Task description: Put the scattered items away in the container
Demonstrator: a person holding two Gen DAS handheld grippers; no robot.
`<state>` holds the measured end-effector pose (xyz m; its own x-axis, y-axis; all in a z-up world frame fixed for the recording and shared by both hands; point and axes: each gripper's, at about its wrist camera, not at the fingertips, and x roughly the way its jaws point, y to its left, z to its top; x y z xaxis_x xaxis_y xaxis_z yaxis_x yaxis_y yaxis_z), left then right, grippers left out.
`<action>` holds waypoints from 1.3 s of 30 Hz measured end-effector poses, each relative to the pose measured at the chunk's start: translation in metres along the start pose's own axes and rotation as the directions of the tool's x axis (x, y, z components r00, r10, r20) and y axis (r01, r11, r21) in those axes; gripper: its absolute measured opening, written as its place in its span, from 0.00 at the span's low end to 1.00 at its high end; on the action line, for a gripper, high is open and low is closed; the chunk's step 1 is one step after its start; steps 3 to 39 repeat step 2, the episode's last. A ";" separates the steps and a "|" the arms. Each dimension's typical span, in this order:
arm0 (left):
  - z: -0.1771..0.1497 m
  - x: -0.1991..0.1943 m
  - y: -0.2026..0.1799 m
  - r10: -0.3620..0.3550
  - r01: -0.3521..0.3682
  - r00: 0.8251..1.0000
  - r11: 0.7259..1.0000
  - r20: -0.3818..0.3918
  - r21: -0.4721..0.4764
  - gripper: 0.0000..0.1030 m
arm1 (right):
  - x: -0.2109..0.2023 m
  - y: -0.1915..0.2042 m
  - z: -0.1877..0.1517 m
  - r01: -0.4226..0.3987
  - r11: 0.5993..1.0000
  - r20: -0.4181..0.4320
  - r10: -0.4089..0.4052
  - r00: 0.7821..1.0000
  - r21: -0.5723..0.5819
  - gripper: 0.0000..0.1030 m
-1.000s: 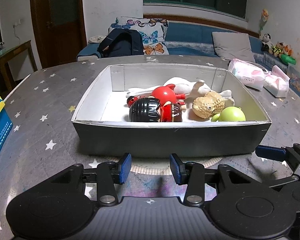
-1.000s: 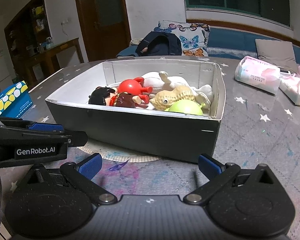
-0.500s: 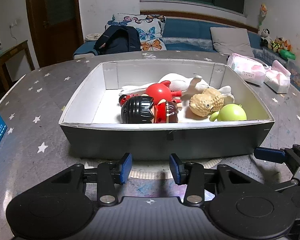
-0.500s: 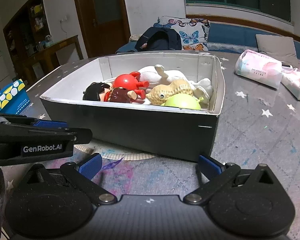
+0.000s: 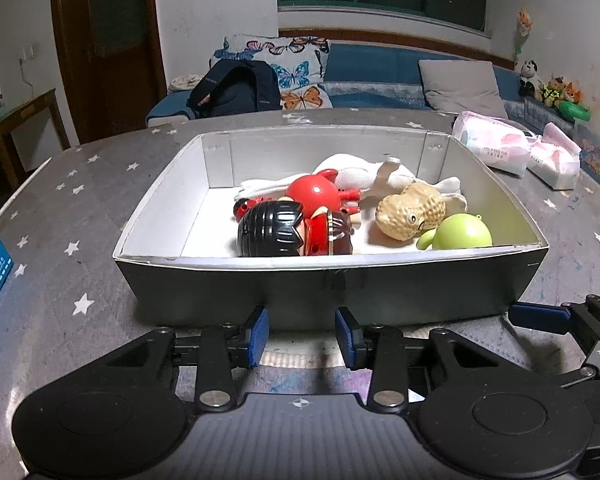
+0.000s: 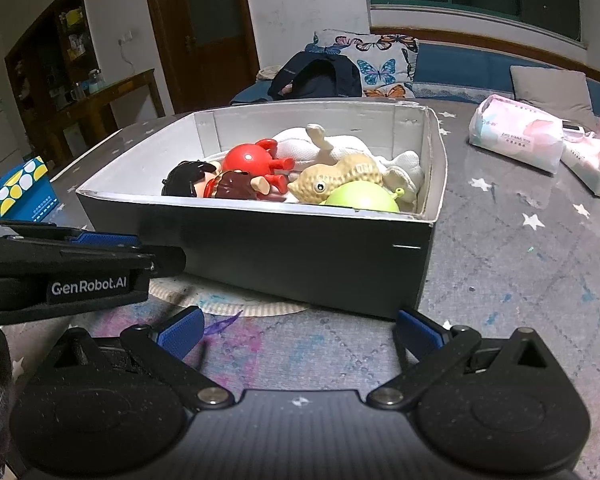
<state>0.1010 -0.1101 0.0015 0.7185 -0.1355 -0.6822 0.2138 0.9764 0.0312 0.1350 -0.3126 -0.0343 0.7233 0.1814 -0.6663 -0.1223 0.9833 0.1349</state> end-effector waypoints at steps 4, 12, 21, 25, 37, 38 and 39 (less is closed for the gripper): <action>0.000 0.000 0.000 -0.003 0.003 1.000 1.000 -0.001 -0.001 0.38 | -0.001 -0.001 0.000 0.001 1.000 0.003 -0.001 1.000 0.000 1.00; 0.000 0.000 0.000 -0.003 0.003 1.000 1.000 -0.001 -0.001 0.38 | -0.001 -0.001 0.000 0.001 1.000 0.003 -0.001 1.000 0.000 1.00; 0.000 0.000 0.000 -0.003 0.003 1.000 1.000 -0.001 -0.001 0.38 | -0.001 -0.001 0.000 0.001 1.000 0.003 -0.001 1.000 0.000 1.00; 0.000 0.000 0.000 -0.003 0.003 1.000 1.000 -0.001 -0.001 0.38 | -0.001 -0.001 0.000 0.001 1.000 0.003 -0.001 1.000 0.000 1.00; 0.000 0.000 0.000 -0.003 0.003 1.000 1.000 -0.001 -0.001 0.38 | -0.001 -0.001 0.000 0.001 1.000 0.003 -0.001 1.000 0.000 1.00; 0.000 0.000 0.000 -0.003 0.003 1.000 1.000 -0.001 -0.001 0.38 | -0.001 -0.001 0.000 0.001 1.000 0.003 -0.001 1.000 0.000 1.00; 0.000 0.000 0.000 -0.003 0.003 1.000 1.000 -0.001 -0.001 0.38 | -0.001 -0.001 0.000 0.001 1.000 0.003 -0.001 1.000 0.000 1.00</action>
